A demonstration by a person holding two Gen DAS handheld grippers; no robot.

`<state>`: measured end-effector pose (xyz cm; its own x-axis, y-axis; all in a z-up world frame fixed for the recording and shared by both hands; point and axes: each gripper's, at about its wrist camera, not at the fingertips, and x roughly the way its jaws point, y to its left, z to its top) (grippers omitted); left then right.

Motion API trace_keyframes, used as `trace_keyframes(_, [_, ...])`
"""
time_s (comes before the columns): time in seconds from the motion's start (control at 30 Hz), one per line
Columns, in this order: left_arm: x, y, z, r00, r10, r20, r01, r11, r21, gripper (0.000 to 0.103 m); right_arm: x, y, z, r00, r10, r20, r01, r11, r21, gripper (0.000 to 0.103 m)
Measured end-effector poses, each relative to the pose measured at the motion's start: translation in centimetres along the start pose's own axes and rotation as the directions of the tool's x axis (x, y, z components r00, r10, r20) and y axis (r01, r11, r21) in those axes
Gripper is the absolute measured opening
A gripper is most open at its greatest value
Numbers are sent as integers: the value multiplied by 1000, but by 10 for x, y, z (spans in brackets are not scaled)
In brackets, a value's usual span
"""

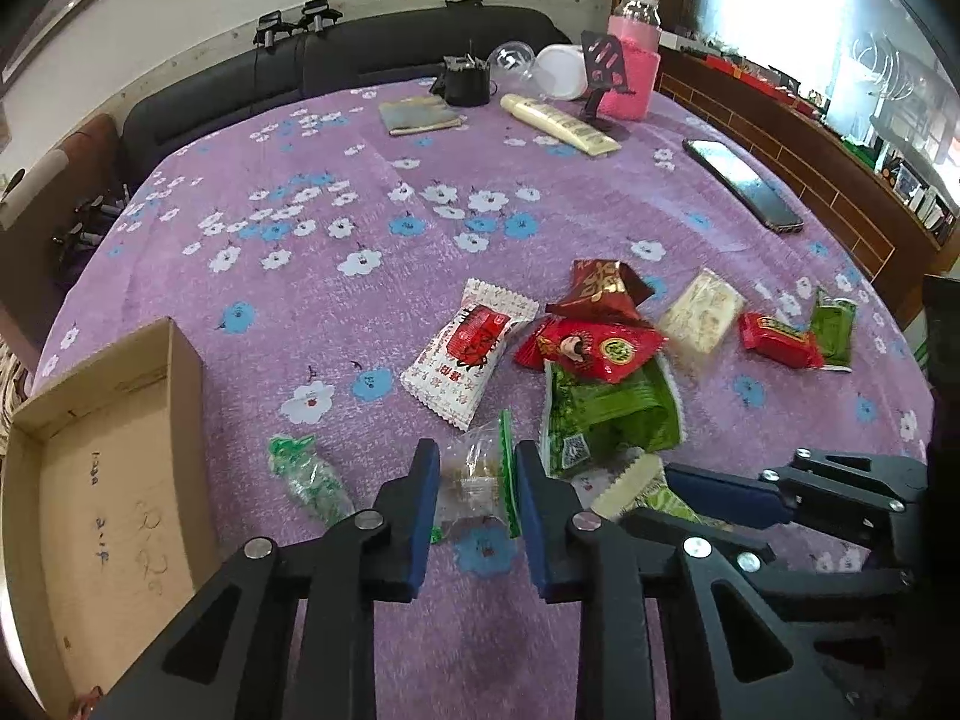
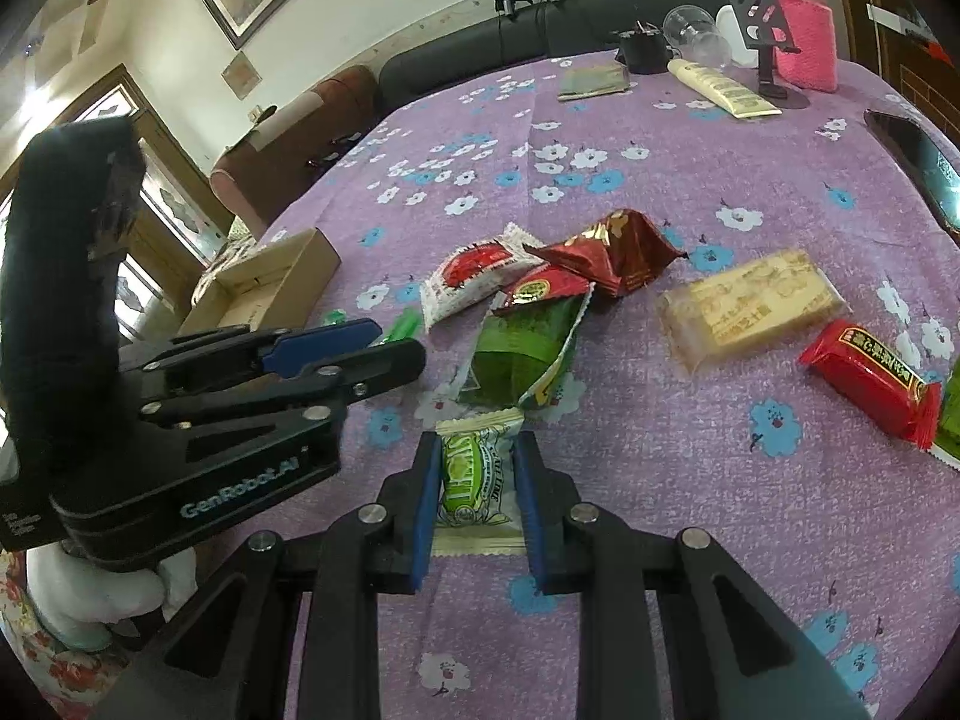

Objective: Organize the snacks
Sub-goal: 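Grasp the clear green-edged packet with the left gripper while the right holds its packet, then lower both held packets into the cardboard box and open both grippers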

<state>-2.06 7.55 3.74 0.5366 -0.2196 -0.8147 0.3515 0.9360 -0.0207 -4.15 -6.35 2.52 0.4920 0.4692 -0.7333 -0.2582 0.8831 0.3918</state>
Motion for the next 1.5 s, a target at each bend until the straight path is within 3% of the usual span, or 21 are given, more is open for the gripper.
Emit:
trace_keyframes(0.2, [2, -5, -5, 1000, 17, -17, -16, 999, 29, 28, 3, 0, 0, 1000, -1, -16, 1, 1000, 5, 23])
trace_keyframes(0.33, [13, -9, -8, 998, 33, -53, -31, 999, 43, 40, 6, -5, 1, 999, 0, -33, 1, 1000, 26, 23])
trace_keyframes(0.43, [18, -6, -8, 998, 29, -59, -27, 999, 19, 40, 6, -6, 1, 999, 8, -37, -7, 999, 35, 23])
trace_keyframes(0.5, [21, -6, -8, 998, 29, -57, -28, 999, 20, 40, 7, -5, 0, 999, 7, -40, -6, 999, 32, 23])
trace_keyframes(0.57, [21, -8, -9, 998, 32, -51, -30, 999, 31, 30, 8, -4, -1, 999, 3, -41, -2, 1000, 23, 23])
trace_keyframes(0.73, [6, -8, -13, 1000, 19, -2, -19, 1000, 7, 25, 4, 0, -2, 1000, 16, -20, -15, 1000, 9, 23])
trace_keyframes(1.0, [-39, -3, -24, 996, 1, 90, 3, 999, -45, 25, -11, 7, 0, 995, 81, 53, -80, 997, -13, 23])
trace_keyframes(1.17, [-76, 21, -38, 989, 24, 148, -6, 993, -118, 25, -18, 6, 0, 993, 71, 99, -70, 997, -11, 23])
trace_keyframes(1.33, [-107, 66, -62, 978, 95, 187, -50, 971, -232, 25, -20, 15, 2, 991, 29, 129, -24, 999, -40, 23])
trace_keyframes(1.5, [-123, 112, -88, 970, 161, 181, -95, 940, -329, 25, -23, 48, 4, 992, 89, 89, -82, 993, -83, 23])
